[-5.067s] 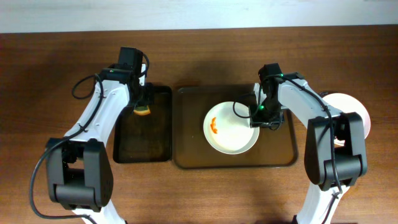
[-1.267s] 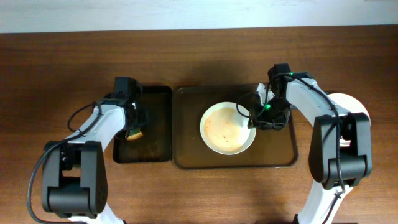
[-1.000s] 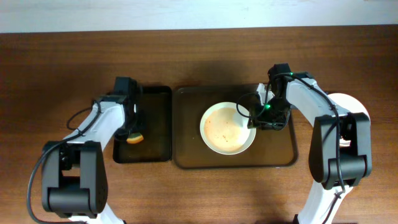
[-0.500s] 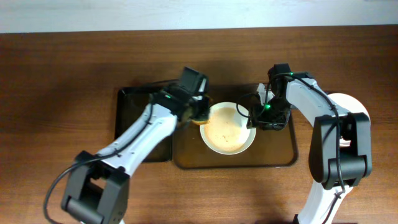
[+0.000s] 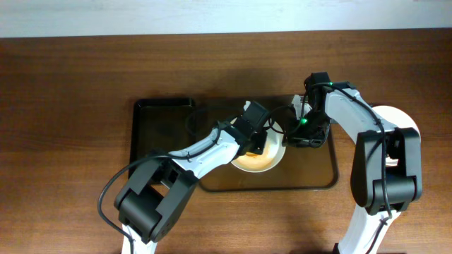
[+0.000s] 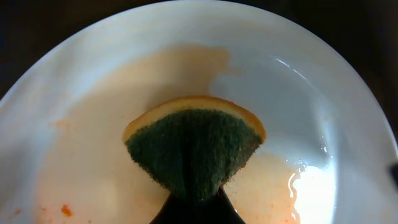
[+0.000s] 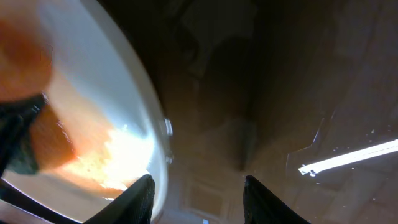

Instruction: Clean dirty plates on tray and stack at the side

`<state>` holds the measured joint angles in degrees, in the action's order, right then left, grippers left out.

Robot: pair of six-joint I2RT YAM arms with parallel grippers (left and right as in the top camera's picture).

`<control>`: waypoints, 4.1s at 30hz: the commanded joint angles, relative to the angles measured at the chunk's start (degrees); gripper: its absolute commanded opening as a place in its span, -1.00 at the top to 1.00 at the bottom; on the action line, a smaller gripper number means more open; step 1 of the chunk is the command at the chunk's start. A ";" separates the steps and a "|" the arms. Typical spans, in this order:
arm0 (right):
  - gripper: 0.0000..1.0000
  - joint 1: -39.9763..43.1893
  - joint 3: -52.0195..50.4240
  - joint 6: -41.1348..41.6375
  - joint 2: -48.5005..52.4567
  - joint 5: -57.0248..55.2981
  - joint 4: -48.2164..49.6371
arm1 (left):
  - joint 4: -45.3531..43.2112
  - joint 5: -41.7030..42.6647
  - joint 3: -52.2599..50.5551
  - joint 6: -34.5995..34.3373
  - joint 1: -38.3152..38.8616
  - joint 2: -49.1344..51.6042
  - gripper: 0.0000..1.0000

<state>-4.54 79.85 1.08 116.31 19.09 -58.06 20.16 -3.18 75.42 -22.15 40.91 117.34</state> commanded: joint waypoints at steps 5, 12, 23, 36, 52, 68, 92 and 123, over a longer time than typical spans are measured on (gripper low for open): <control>0.04 0.07 -0.20 -0.20 -0.66 -0.15 0.35 | 2.54 -8.96 0.81 4.04 -1.70 -5.38 1.00; 0.04 -1.75 -0.20 -0.17 -0.66 1.95 4.04 | 8.13 -14.62 1.05 5.77 -4.81 -12.22 1.00; 0.24 -9.75 -0.26 5.25 0.33 -12.28 8.70 | 29.31 -1.95 4.11 10.43 -29.35 -14.05 1.00; 0.91 -9.77 -0.24 5.42 1.81 -12.20 9.35 | 21.46 -5.20 4.11 10.45 -30.21 0.09 -0.62; 0.92 -37.24 3.48 14.58 -15.02 -79.28 2.99 | 21.20 -5.20 4.11 10.47 -30.21 0.09 -0.99; 0.92 -40.22 3.48 32.41 -17.29 -80.06 6.21 | 21.29 -5.18 4.11 10.47 -30.21 0.09 -0.99; 0.92 42.99 3.02 13.94 -22.12 -12.20 3.08 | 21.42 -5.18 4.11 10.47 -30.21 0.09 -0.99; -0.93 13.00 10.12 -0.50 -8.37 -3.52 -3.80 | 24.11 -5.68 6.19 10.47 -30.49 -12.22 -0.99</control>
<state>12.71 89.03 3.20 109.67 16.99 -61.28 44.71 -7.97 79.90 -12.14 11.11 114.41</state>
